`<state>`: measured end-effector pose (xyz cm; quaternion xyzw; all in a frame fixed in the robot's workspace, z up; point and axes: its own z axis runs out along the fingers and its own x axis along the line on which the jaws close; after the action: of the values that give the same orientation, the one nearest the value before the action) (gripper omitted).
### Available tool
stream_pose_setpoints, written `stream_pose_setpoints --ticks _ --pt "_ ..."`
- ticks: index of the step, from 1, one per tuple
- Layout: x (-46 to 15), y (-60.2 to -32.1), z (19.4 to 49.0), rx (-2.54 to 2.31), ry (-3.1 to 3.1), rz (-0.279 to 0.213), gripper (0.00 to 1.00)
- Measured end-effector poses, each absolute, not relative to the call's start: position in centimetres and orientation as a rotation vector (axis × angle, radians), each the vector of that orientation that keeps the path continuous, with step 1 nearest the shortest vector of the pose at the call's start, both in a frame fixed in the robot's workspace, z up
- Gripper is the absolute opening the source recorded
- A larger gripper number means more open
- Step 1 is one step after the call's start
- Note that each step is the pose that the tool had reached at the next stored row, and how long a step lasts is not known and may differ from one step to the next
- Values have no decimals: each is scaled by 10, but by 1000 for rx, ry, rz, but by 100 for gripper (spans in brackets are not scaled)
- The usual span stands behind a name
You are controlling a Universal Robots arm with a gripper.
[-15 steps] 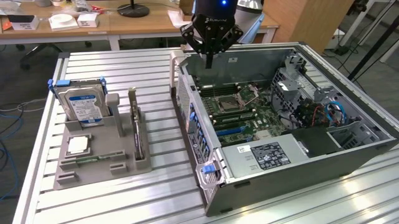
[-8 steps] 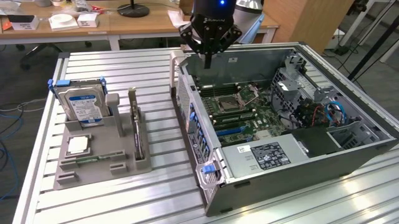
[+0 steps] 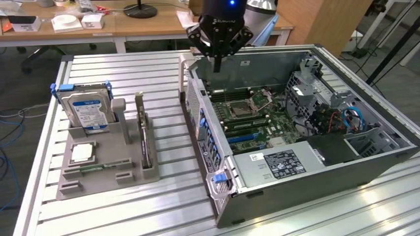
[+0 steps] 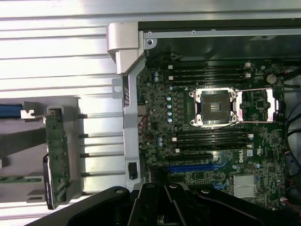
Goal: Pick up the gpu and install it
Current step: 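Reach for the gpu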
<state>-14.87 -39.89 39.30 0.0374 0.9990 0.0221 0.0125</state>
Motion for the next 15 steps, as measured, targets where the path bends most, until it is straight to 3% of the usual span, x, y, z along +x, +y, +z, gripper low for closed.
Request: stream_pose_setpoints --ticks 15 --pt "-157 -399 393 117 3114 69 11"
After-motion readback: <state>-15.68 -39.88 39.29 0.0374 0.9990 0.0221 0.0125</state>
